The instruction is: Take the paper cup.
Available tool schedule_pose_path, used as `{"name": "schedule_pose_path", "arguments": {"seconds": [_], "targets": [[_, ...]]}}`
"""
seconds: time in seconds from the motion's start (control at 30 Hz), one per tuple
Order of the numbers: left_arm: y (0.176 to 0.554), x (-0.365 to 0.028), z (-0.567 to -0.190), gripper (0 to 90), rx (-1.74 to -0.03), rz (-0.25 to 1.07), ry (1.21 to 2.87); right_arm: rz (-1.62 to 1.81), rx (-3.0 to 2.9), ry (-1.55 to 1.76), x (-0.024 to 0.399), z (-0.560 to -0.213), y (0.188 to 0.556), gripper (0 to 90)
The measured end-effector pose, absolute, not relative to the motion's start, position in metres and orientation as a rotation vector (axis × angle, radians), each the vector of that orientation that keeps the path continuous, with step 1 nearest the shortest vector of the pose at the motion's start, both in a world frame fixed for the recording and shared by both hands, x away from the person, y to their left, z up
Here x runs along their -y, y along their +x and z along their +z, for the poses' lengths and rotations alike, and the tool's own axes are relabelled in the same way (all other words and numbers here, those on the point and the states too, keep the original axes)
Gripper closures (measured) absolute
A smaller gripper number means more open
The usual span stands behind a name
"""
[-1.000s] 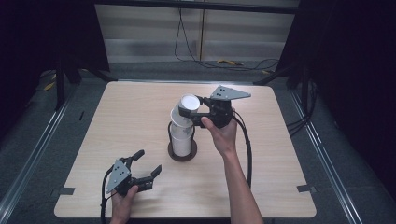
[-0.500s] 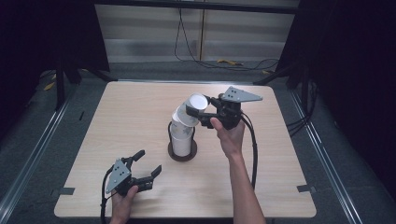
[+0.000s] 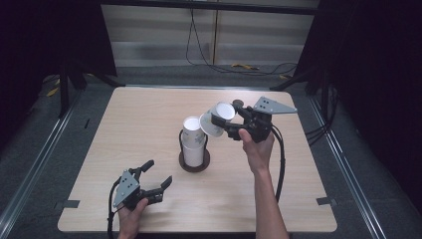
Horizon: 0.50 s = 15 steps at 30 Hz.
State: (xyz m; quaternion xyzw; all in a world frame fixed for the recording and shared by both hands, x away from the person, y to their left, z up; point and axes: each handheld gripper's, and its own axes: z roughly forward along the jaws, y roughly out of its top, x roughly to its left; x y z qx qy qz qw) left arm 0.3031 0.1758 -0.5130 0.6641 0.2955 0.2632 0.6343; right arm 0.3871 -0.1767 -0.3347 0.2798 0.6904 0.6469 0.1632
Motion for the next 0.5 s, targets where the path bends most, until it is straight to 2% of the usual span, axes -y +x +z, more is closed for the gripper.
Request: {"name": "schedule_pose_path", "arguments": {"seconds": [0.5], "targets": [[0.308, -0.175, -0.512, 16.1, -0.665, 0.547, 1.555, 1.846, -1.998, 0.835, 0.192, -0.359, 0.374, 36.0]]}}
